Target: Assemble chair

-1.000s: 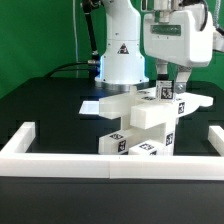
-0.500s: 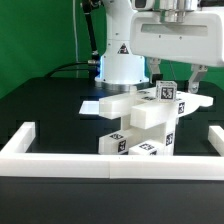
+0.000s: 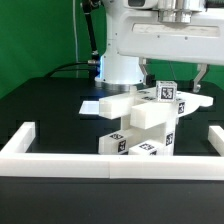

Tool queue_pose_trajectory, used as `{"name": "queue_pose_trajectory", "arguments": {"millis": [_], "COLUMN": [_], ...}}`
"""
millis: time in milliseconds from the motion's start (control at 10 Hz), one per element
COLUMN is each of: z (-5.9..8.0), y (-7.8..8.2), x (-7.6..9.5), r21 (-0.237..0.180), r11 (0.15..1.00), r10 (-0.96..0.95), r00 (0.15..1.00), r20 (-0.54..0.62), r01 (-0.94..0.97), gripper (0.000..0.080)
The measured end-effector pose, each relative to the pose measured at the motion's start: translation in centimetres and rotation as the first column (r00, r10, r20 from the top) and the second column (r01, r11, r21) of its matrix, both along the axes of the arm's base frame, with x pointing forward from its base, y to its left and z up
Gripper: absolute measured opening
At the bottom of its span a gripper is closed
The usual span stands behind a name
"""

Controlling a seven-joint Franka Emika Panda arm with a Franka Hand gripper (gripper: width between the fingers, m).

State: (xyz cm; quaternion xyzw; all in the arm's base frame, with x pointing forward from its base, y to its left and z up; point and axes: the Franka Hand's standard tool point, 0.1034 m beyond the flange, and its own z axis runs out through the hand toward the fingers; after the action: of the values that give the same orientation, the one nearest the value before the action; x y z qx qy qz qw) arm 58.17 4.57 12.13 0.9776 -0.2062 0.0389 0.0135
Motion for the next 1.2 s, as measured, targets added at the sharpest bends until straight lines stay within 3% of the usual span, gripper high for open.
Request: {"name": "queue_pose_trajectory", "arguments": {"millis": [500,700,800,900,1200], "z": [0.03,0.03,0.03,0.03,0.01], "y": [-0.87,-0.98,-0.98,-0.99,-0.95], "x": [0.08,0.09,0.09,0.09,0.08], "r21": [-0.032,-0.032,-0.032,-0.031,-0.020], "r11": [0.924,0.924,0.924,0.933,0.980], "r10": [0.381,0.382,0.379,0.358,0.198], "r00": [0.924,0.924,0.925,0.933,0.980], "r20": [-0.026,-0.026,-0.026,-0.024,-0.012], "r01": [-0.381,-0.382,-0.380,-0.359,-0.199], "gripper": [0.0649,0.0404,0.0404,0.0282,0.0282]}}
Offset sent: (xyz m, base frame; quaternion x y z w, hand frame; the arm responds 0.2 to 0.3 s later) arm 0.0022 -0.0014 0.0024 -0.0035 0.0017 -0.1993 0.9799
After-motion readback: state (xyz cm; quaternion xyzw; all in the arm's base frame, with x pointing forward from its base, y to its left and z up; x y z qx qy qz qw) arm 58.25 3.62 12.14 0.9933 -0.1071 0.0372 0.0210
